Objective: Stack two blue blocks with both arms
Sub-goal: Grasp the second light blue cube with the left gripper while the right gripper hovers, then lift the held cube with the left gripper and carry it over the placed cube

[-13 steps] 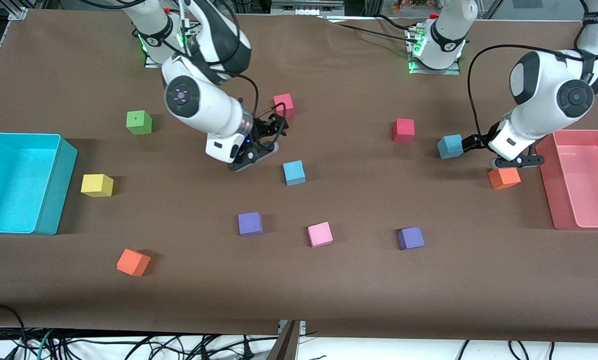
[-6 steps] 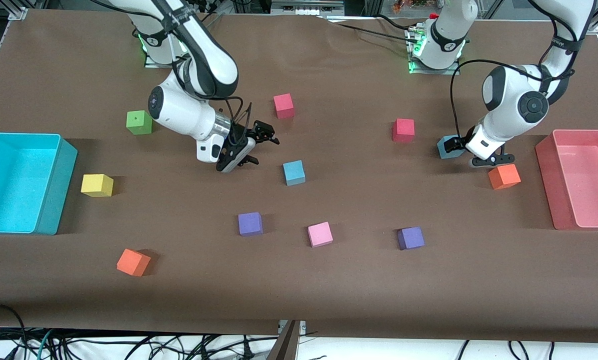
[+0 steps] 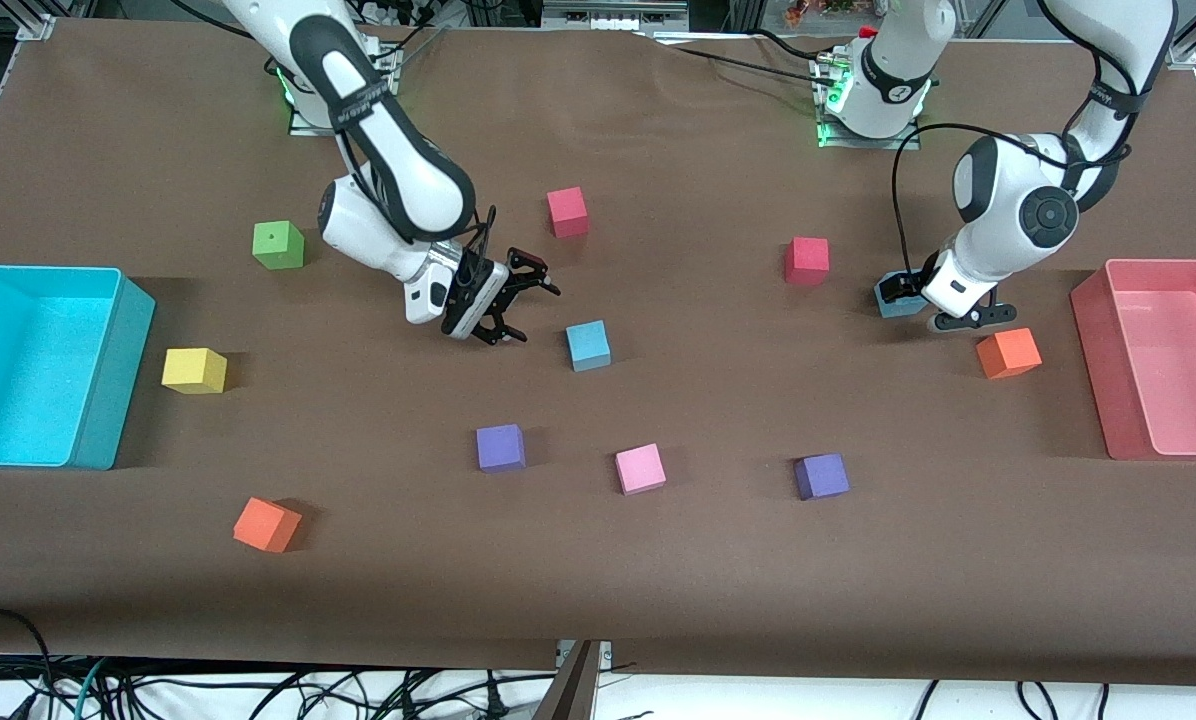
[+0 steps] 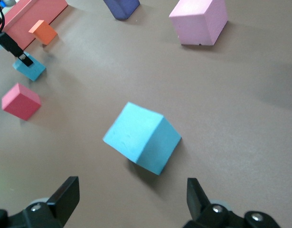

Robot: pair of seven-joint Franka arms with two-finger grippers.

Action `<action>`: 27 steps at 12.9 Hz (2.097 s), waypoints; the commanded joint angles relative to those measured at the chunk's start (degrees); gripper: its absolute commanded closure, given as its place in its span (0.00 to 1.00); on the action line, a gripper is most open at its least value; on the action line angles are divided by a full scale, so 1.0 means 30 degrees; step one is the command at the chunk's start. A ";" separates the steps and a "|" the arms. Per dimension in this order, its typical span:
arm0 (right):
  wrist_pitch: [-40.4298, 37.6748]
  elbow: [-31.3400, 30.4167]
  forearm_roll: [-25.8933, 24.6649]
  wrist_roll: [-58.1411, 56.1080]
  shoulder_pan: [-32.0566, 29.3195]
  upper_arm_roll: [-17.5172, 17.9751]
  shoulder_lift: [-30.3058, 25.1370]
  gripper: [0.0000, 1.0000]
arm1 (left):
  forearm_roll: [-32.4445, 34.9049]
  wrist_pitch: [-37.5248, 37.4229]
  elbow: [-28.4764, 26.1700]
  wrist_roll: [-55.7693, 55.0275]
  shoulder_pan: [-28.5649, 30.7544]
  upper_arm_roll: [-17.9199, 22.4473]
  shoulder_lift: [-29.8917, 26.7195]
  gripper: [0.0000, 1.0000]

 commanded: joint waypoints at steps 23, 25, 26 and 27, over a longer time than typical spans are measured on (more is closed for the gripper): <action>-0.0546 0.2711 0.5744 -1.1743 0.0829 -0.0399 0.3427 0.00 | -0.1678 -1.0584 1.9198 -1.1537 -0.9612 -0.3853 0.5937 1.00; -0.0517 0.2711 0.5685 -1.1743 0.0829 -0.0399 0.3427 0.00 | -0.1706 -1.0584 2.1630 -1.2925 -1.1957 -0.2187 0.8107 1.00; -0.0517 0.2711 0.5685 -1.1743 0.0829 -0.0399 0.3427 0.00 | -0.1736 -1.0584 2.2540 -1.3510 -1.2839 -0.1453 0.8929 1.00; -0.0517 0.2711 0.5685 -1.1743 0.0829 -0.0399 0.3427 0.00 | -0.1765 -1.0584 2.3304 -1.4067 -1.3456 -0.0982 0.9633 1.00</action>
